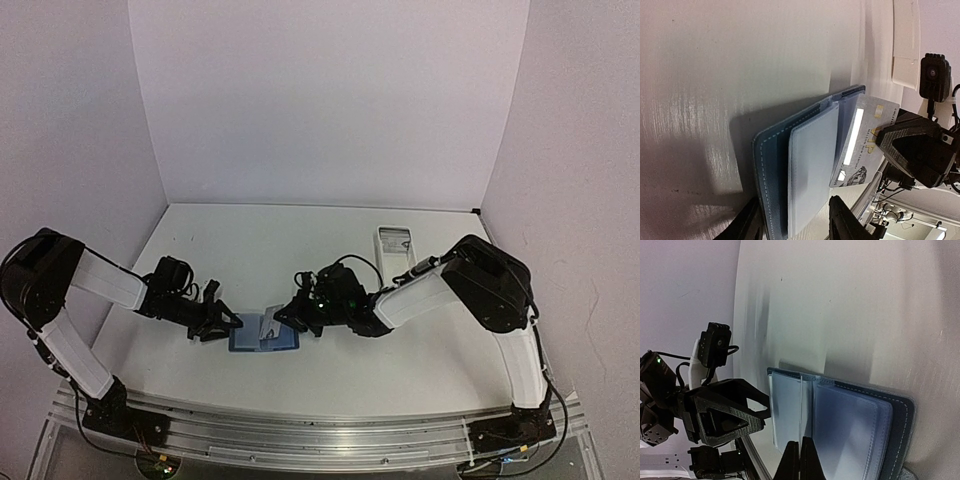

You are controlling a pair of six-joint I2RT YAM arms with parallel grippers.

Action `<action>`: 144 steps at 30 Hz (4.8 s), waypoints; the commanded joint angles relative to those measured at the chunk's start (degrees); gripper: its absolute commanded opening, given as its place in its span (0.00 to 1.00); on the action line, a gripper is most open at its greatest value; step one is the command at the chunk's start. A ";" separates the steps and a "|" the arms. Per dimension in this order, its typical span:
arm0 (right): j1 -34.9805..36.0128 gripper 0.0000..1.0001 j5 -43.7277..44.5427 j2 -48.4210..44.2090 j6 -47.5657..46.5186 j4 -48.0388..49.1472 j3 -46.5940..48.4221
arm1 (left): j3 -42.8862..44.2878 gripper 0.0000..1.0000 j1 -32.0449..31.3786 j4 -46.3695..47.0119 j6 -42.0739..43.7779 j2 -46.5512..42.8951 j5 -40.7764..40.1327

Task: Put the credit cards into the card holder
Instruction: Insert the credit card into the card holder.

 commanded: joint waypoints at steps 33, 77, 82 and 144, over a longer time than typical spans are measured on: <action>0.44 0.00 1.04 -2.21 3.96 11.15 -5.69 | -2.87 0.00 0.06 -2.01 -1.94 4.36 -7.64; 2.97 0.00 -9.17 8.84 0.04 -2.03 2.11 | -2.60 0.00 0.02 -1.04 -1.51 4.37 -7.31; 3.03 0.00 -8.96 11.34 -1.99 -6.96 8.27 | -2.51 0.00 0.06 0.05 -0.21 4.36 -6.14; 7.56 0.00 4.19 15.58 -17.53 -48.62 37.29 | -2.00 0.00 0.00 0.32 0.24 2.45 -5.36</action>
